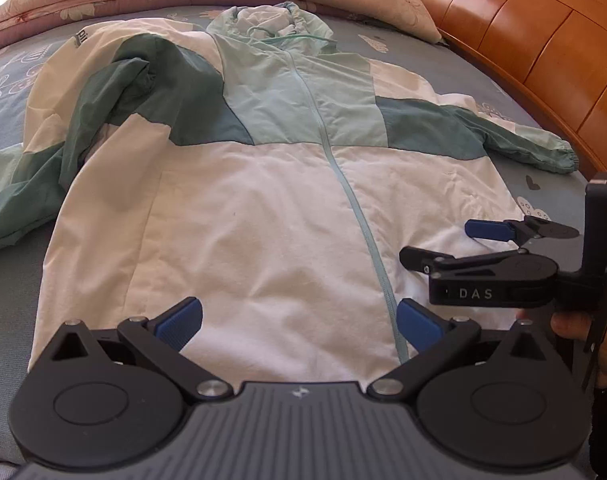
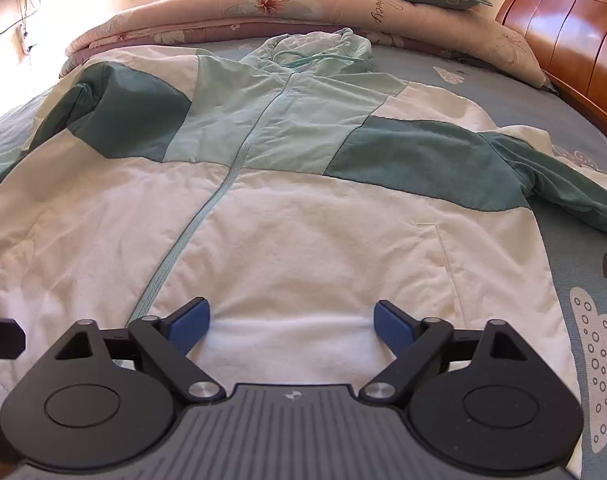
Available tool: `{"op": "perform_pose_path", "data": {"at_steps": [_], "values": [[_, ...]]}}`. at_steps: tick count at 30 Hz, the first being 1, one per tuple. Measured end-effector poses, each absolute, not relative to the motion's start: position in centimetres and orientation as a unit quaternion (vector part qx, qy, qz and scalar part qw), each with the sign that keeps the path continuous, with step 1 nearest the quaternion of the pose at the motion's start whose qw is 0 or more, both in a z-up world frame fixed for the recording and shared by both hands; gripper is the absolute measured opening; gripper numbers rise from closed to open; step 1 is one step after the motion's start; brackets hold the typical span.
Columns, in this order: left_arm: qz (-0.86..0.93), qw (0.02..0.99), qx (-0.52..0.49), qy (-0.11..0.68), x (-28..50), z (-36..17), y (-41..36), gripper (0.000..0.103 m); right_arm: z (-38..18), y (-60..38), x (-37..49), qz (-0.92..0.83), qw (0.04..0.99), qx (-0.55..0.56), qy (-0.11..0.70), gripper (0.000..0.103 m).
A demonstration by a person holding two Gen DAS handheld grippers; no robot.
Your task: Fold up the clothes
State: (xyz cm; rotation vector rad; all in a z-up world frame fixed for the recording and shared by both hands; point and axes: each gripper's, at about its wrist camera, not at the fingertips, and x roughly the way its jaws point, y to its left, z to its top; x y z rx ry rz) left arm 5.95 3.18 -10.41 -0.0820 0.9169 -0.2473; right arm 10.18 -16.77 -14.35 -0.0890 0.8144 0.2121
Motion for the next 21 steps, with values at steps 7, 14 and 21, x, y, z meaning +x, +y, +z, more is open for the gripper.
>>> {"op": "perform_pose_path", "data": {"at_steps": [7,14,21], "values": [[-0.135,0.889,-0.030,0.437,8.2,-11.3,1.4,0.102,-15.0,-19.2,5.4,0.127,0.914,-0.051,0.381,0.103],[-0.129,0.890,-0.055,0.434,9.3,-13.8,0.7,0.102,-15.2,-19.4,4.8,0.122,0.919,-0.049,0.372,0.103],[-0.151,0.897,-0.025,0.415,6.3,-14.2,1.3,0.102,-15.2,-19.5,4.7,0.121,0.921,-0.050,0.368,0.103]]}}
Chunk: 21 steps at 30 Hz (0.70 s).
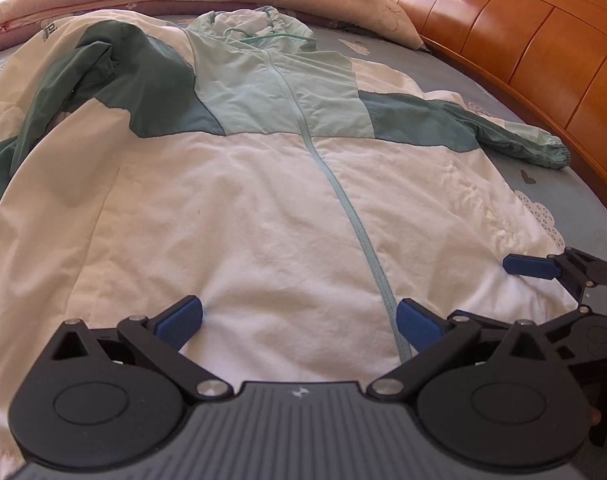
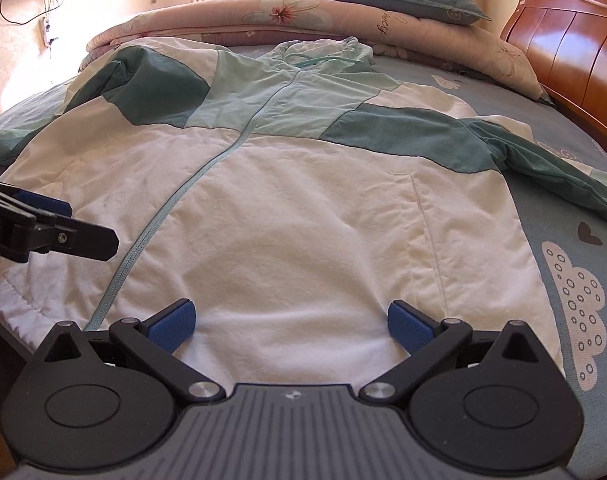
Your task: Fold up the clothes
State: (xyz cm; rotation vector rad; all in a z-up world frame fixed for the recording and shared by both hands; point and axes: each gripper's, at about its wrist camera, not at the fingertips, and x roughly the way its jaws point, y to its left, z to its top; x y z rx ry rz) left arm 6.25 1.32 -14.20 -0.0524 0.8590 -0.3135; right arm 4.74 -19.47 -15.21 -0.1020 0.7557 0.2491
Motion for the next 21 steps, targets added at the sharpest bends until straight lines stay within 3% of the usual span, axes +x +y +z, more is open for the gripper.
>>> {"op": "perform_pose_path", "data": {"at_steps": [10,21], "values": [[-0.153,0.893,0.039,0.421,5.6,-14.4,0.2,0.102,-15.0,-18.9,5.0,0.106,0.920,-0.049,0.374,0.103],[-0.134,0.889,0.034,0.436,3.4,-14.2,0.9,0.102,-15.0,-18.4,4.8,0.078,0.922,-0.043,0.377,0.103]]}}
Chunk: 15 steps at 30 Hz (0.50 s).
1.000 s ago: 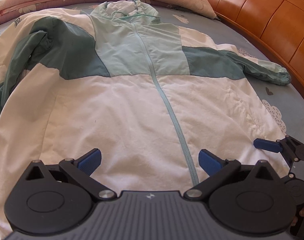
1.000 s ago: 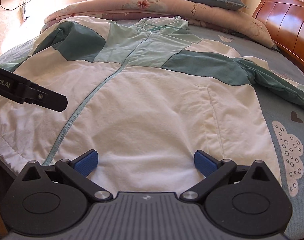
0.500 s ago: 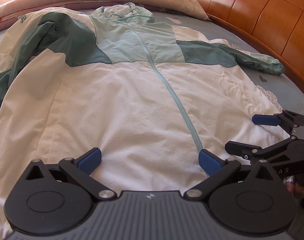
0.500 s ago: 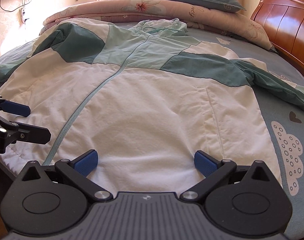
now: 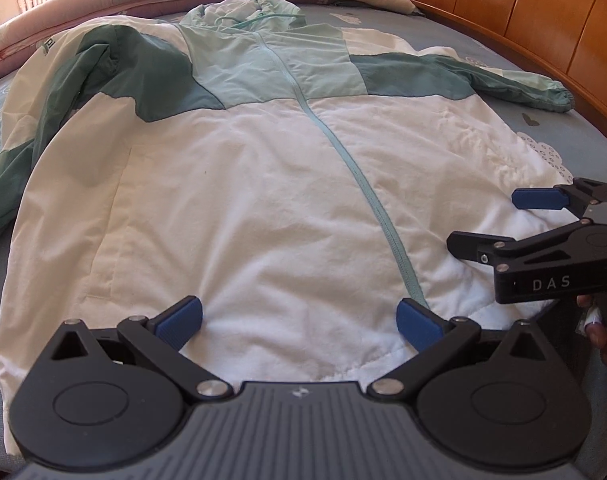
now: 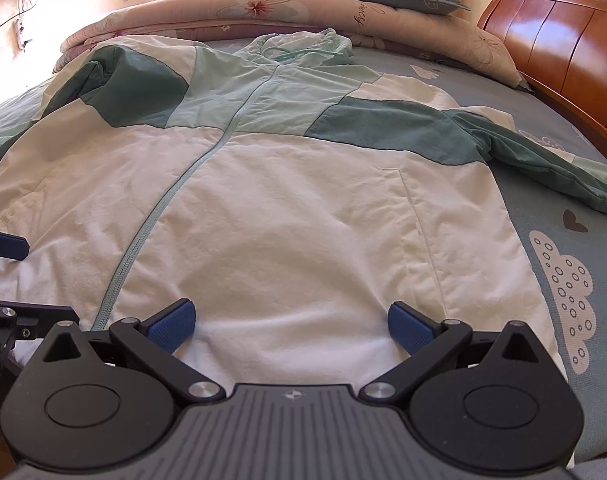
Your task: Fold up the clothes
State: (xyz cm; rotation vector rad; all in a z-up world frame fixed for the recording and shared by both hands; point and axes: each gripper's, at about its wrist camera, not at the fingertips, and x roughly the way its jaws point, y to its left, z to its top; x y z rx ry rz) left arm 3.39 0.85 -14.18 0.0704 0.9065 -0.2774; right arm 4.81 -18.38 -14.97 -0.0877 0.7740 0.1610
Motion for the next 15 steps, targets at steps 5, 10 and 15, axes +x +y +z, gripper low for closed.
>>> {"op": "perform_pose_path", "data": {"at_steps": [5,10,15], "values": [[-0.131,0.887,0.010,0.443,2.2,-13.4,2.2,0.102,-14.9,-18.6,4.3,0.075,0.924,-0.039,0.372,0.103],[-0.131,0.898,-0.014,0.419,2.0,-12.6,3.7,0.102,-12.4,-18.9,3.2,0.059,0.927,-0.018,0.369,0.103],[-0.134,0.891,-0.026,0.432,2.3,-13.5,4.1,0.102,-6.8,-17.2,4.7,0.116,0.941,-0.005,0.319,0.103]]}}
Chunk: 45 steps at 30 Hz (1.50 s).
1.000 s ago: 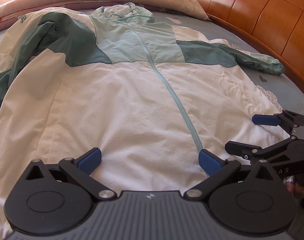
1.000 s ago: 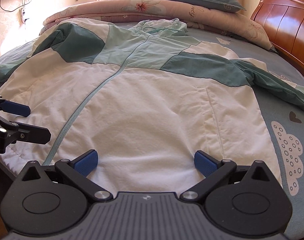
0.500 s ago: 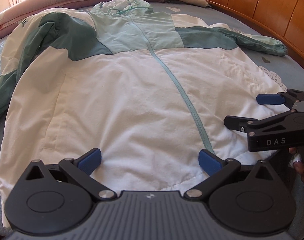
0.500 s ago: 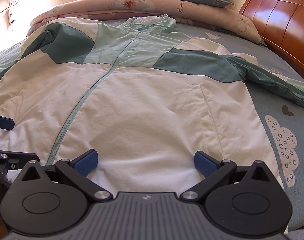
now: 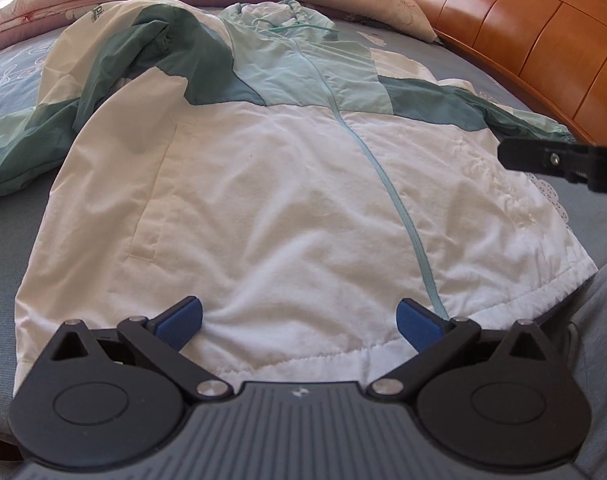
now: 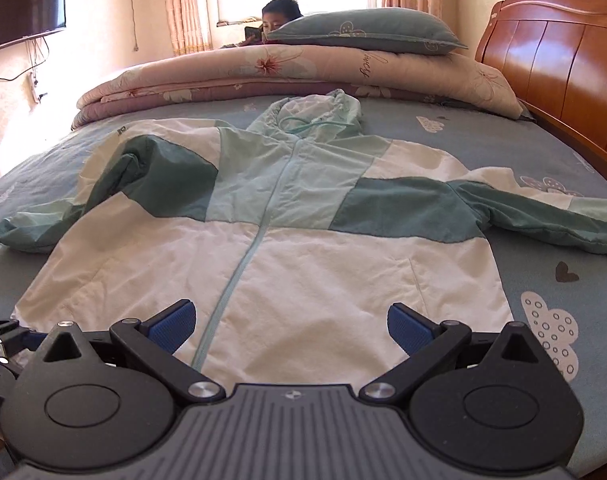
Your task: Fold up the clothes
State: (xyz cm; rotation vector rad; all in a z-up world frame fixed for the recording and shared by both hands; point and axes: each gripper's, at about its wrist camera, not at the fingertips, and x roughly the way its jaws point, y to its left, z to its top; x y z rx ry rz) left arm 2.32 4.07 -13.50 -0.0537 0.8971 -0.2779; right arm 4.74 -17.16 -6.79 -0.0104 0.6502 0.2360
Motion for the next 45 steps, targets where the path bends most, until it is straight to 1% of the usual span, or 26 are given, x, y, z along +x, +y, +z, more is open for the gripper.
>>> {"op": "perform_pose_path", "data": {"at_steps": [2,5,6,8,10,11,12,13,15,18,21,28,31,34,41,43,44,45], "values": [[-0.138,0.891,-0.023,0.432,2.1,-13.6,4.1,0.102,-6.1,-16.2,6.3,0.135,0.940,-0.020,0.313,0.103],[-0.143,0.887,-0.033,0.437,2.1,-12.9,5.0,0.102,-7.7,-15.4,9.4,0.148,0.930,-0.028,0.336,0.103],[-0.139,0.889,-0.033,0.435,2.2,-12.1,5.8,0.100,-8.4,-15.2,10.3,0.148,0.926,-0.025,0.347,0.103],[-0.126,0.897,-0.025,0.424,2.7,-10.2,7.4,0.096,-10.4,-15.5,11.7,0.136,0.910,0.000,0.392,0.103],[-0.102,0.908,-0.013,0.405,4.0,-7.6,10.2,0.095,-12.2,-15.7,12.3,0.126,0.892,0.022,0.433,0.103],[-0.092,0.912,-0.014,0.400,4.8,-6.4,11.7,0.092,-12.8,-15.7,12.3,0.124,0.886,0.027,0.446,0.103],[-0.080,0.914,-0.017,0.397,5.6,-5.2,13.5,0.083,-12.8,-15.5,12.2,0.125,0.887,0.018,0.444,0.103],[-0.063,0.916,-0.026,0.394,6.5,-4.0,15.7,0.079,-12.8,-15.3,12.0,0.126,0.888,0.010,0.442,0.103],[-0.025,0.918,-0.055,0.392,8.1,-2.1,20.4,0.062,-12.9,-15.1,11.9,0.129,0.888,0.006,0.442,0.103],[0.017,0.909,-0.137,0.394,9.6,-0.9,27.1,0.061,-13.1,-14.9,11.9,0.126,0.888,-0.004,0.442,0.103],[0.045,0.886,-0.238,0.396,9.5,-2.7,32.6,0.061,-13.2,-14.7,11.9,0.125,0.889,-0.016,0.440,0.103],[0.064,0.835,-0.377,0.396,8.8,-11.1,36.8,0.061,-13.4,-14.2,11.8,0.124,0.892,-0.031,0.434,0.103],[0.069,0.828,-0.411,0.375,9.6,-13.3,37.7,0.061,-13.5,-14.1,11.8,0.124,0.893,-0.036,0.431,0.103],[0.061,0.823,-0.457,0.331,10.2,-14.9,38.8,0.062,-13.6,-14.0,11.8,0.125,0.894,-0.037,0.428,0.103],[0.067,0.828,-0.493,0.260,11.6,-16.8,40.6,0.062,-13.8,-13.6,12.0,0.124,0.897,-0.039,0.422,0.103],[0.075,0.833,-0.484,0.259,12.3,-16.6,40.8,0.059,-13.8,-13.6,12.0,0.125,0.898,-0.042,0.420,0.103],[0.083,0.838,-0.471,0.264,12.7,-16.3,40.7,0.050,-13.8,-13.6,12.0,0.125,0.898,-0.042,0.420,0.103],[0.094,0.844,-0.455,0.269,13.0,-15.8,40.6,0.028,-13.8,-13.6,12.0,0.126,0.898,-0.041,0.420,0.103]]}}
